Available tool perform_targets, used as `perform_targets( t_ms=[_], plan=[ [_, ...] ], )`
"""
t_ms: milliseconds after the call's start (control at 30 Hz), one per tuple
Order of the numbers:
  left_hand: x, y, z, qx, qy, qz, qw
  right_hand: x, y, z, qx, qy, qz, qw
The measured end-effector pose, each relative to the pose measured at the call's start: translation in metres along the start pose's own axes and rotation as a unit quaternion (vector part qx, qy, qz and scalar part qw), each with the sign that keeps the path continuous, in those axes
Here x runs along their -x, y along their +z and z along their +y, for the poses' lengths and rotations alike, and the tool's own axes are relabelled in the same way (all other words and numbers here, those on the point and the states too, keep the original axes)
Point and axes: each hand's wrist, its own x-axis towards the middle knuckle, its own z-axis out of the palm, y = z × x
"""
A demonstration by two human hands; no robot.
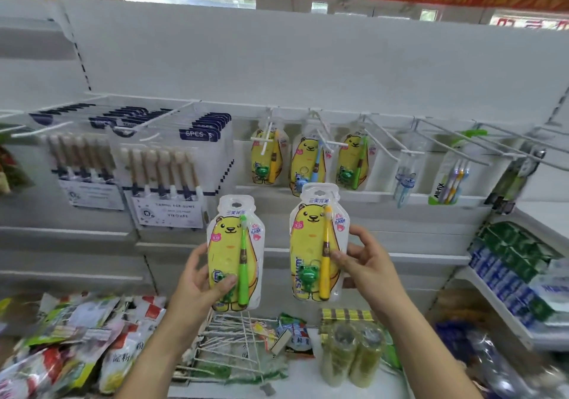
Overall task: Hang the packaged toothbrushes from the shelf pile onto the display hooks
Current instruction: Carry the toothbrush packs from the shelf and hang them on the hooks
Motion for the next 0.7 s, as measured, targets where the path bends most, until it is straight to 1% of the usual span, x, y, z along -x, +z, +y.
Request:
perform_targets(
  t_ms=[100,200,533,700],
  plan=[
    [0.000,-0.017,-0.003,0.009,-0.016,0.006,1.000,-0.003,0.022,-0.006,0.002,0.001,-0.004,1.000],
    [-0.001,-0.025,-0.001,0.014,-0.011,0.003,1.000,-0.007,0.035,-0.010,0.005,-0.002,-0.011,1.000],
    [0.001,-0.036,0.000,0.029,-0.007,-0.008,1.000,-0.025,0.053,-0.022,0.008,-0.025,-0.051,0.998],
    [0.007,-0.037,0.000,0.025,0.000,0.014,1.000,-0.033,0.068,-0.031,-0.007,-0.039,-0.084,0.996]
  ],
)
